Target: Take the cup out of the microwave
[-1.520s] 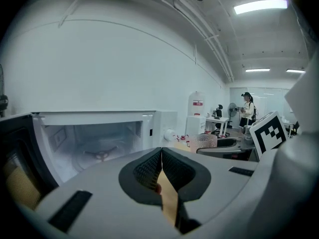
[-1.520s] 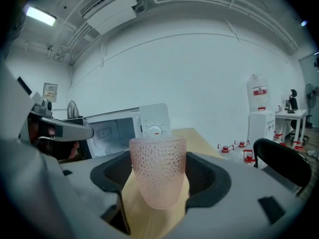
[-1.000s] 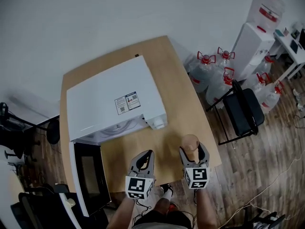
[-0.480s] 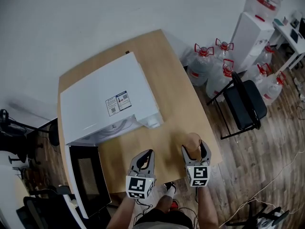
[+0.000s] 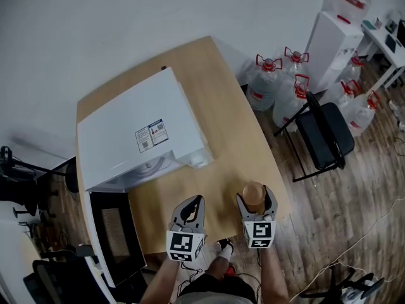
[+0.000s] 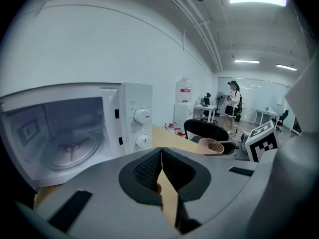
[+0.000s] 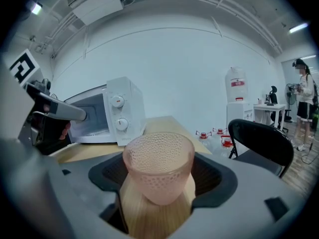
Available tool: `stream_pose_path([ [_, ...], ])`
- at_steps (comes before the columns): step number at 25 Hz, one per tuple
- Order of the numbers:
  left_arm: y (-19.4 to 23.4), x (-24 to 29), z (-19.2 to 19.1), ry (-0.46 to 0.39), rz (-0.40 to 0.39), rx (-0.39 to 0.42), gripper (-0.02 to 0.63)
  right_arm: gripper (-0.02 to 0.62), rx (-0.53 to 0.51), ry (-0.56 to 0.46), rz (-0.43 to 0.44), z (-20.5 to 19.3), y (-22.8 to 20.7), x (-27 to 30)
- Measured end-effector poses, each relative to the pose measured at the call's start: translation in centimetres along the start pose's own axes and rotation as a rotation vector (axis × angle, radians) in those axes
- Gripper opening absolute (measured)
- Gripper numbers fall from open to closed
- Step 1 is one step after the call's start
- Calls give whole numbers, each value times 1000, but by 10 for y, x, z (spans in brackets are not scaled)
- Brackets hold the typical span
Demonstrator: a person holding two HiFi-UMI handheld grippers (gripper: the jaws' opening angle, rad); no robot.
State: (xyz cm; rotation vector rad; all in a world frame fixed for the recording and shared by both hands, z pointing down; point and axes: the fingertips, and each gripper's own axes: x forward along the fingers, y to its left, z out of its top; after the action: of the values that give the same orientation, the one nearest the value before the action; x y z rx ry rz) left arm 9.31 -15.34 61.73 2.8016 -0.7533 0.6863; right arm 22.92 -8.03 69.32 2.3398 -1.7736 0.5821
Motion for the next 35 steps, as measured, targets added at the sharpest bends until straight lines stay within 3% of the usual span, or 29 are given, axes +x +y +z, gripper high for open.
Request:
stream_pose_path([
  [5,-3,-11,15,-27,26,-1,23,370,-4,-16,18,14,1,-11],
  [11,-10,-28,49,-84,76,-2,23,370,-11,-80,77,66,1,-31],
  [18,-23,-51,89,-155,193,-31,23,370,-60,-151,240,137,8,-51],
  [24,-36,-79,107,-202,301,-55,23,362,-136,-187,394,173,23,-75],
  [27,-41,-94,110,-219,351,-67,23,288,-167,-205,441,183,28,-87],
  [35,-61,-136,106,-256,464,-83,23,190,-213,-232,589,190,54,-127],
])
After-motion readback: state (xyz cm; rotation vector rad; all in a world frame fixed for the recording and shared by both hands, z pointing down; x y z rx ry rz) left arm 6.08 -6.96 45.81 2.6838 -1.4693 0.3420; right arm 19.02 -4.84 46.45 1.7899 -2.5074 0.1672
